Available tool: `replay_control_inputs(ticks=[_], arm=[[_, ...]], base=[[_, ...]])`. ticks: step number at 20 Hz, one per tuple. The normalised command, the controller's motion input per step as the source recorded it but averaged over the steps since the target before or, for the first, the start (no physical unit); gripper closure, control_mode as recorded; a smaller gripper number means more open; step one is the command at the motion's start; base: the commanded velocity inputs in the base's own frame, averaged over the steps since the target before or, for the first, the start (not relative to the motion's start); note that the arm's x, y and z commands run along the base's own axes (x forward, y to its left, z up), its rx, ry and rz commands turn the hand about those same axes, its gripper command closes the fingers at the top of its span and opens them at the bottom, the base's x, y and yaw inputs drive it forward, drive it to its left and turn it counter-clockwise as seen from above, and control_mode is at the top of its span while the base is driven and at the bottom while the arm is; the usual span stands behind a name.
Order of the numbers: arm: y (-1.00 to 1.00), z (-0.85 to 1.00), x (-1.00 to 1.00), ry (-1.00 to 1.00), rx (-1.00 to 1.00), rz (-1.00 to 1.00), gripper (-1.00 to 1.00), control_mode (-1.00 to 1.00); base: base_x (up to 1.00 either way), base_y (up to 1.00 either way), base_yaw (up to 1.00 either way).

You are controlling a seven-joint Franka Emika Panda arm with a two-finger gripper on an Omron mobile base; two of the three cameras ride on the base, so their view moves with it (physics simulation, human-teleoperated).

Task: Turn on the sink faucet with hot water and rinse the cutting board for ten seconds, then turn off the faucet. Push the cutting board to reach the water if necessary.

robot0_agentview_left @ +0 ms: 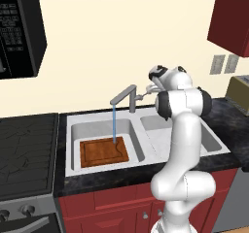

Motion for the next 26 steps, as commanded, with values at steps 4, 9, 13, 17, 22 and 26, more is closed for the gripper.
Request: replay_control_inputs(ticks=[4, 9, 13, 17, 22, 26], arm=[[0.0, -0.06, 0.0, 0.0, 0.0, 0.0, -1.0, -1.0], [0.03, 0.0, 0.0, 0.0, 0.0, 0.0, -1.0, -1.0], [0.06, 0.0, 0.0, 0.0, 0.0, 0.0, -1.0, -1.0], [0.13, 0.0, 0.0, 0.0, 0.0, 0.0, -1.0, -1.0], [0.17, 0.0, 0.0, 0.0, 0.0, 0.0, -1.0, -1.0], [0.18, 0.0, 0.0, 0.0, 0.0, 0.0, -1.0, -1.0]], base=[[0.0, 0.0, 0.0], [0.0, 0.0, 0.0], [0.0, 0.0, 0.0], [0.0, 0.0, 0.0], [0.0, 0.0, 0.0], [0.0, 0.0, 0.0]])
